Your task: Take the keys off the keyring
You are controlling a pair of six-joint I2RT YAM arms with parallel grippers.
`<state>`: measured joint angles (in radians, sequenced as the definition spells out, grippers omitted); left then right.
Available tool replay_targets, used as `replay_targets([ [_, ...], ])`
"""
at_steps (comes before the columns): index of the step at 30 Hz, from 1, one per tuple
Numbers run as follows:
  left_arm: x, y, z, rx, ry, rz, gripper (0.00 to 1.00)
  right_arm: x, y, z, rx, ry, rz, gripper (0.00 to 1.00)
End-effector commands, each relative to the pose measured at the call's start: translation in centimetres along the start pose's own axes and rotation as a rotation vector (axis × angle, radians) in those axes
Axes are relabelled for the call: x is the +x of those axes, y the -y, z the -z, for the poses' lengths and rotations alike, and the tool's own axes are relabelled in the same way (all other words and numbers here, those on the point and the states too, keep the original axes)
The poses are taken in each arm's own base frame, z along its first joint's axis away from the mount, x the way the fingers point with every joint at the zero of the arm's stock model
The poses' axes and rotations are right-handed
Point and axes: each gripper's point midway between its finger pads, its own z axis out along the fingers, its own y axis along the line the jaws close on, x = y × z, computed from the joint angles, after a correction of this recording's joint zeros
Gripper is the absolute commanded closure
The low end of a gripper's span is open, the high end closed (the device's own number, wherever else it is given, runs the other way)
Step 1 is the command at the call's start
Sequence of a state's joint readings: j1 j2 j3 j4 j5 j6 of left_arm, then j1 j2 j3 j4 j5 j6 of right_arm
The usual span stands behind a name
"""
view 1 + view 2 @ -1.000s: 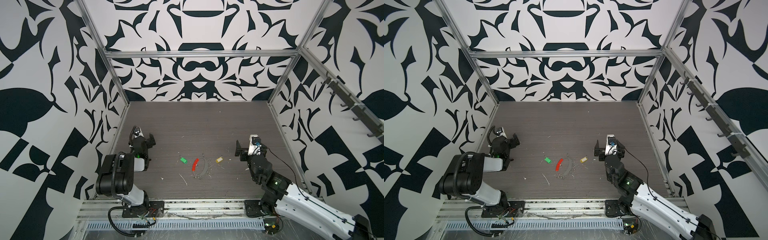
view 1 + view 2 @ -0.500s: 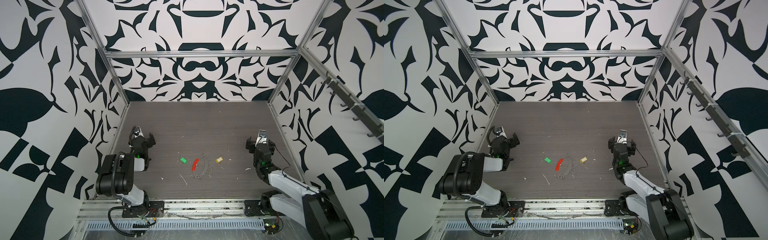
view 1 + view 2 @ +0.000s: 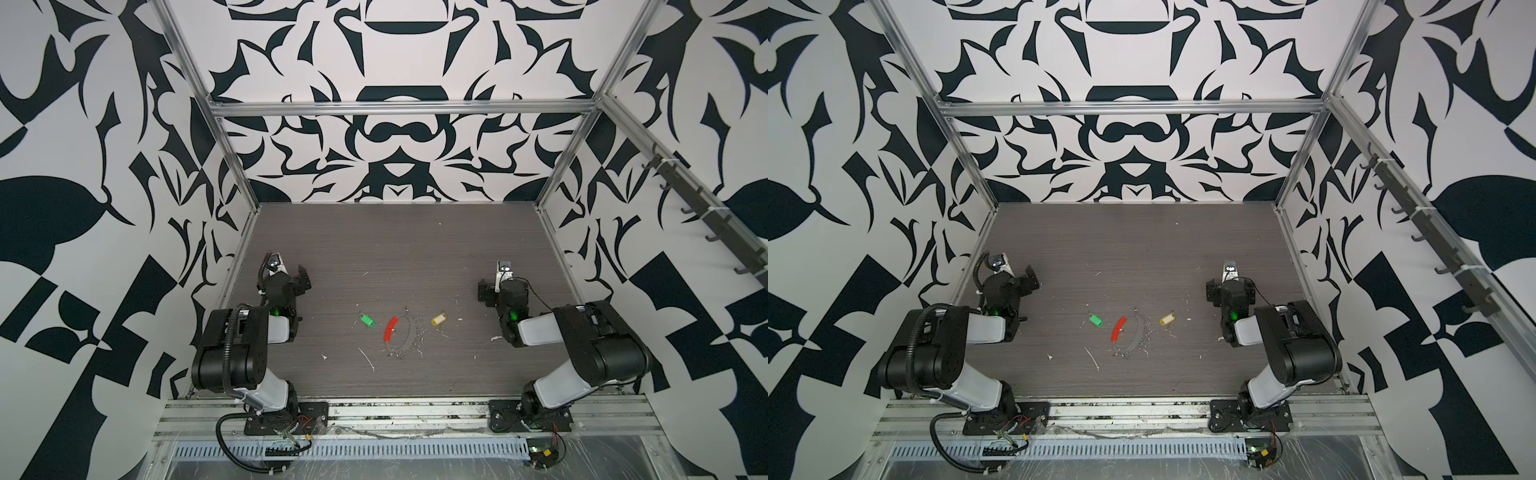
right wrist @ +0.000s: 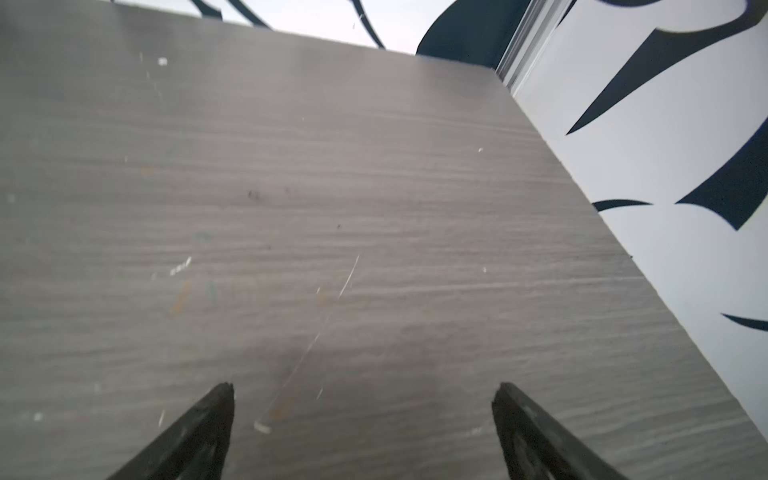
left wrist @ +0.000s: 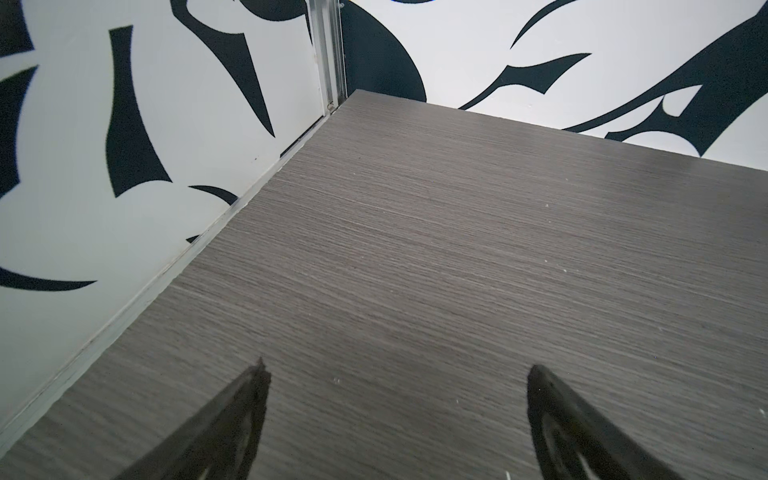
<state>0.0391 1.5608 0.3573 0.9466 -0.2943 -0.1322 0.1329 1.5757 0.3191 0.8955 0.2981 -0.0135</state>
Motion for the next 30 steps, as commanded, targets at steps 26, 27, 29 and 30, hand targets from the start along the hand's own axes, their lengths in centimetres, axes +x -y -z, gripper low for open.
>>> replay_targets([
  [26, -0.43, -0.26, 0.02, -0.009, 0.023, 0.007, 0.01, -2.73, 1.03, -0.23, 0.044, 0.08, -0.063, 0.0],
  [27, -0.39, -0.27, 0.01, -0.01, 0.022, 0.007, 0.01, -2.72, 1.03, -0.23, 0.045, 0.08, -0.062, 0.0],
  [29, -0.4, -0.25, 0.02, -0.009, 0.022, 0.007, 0.01, -2.75, 0.98, -0.16, 0.043, 0.083, -0.063, 0.0],
  [30, -0.41, -0.27, 0.01, -0.009, 0.023, 0.007, 0.01, -2.73, 1.04, -0.11, 0.044, 0.084, -0.063, 0.0],
])
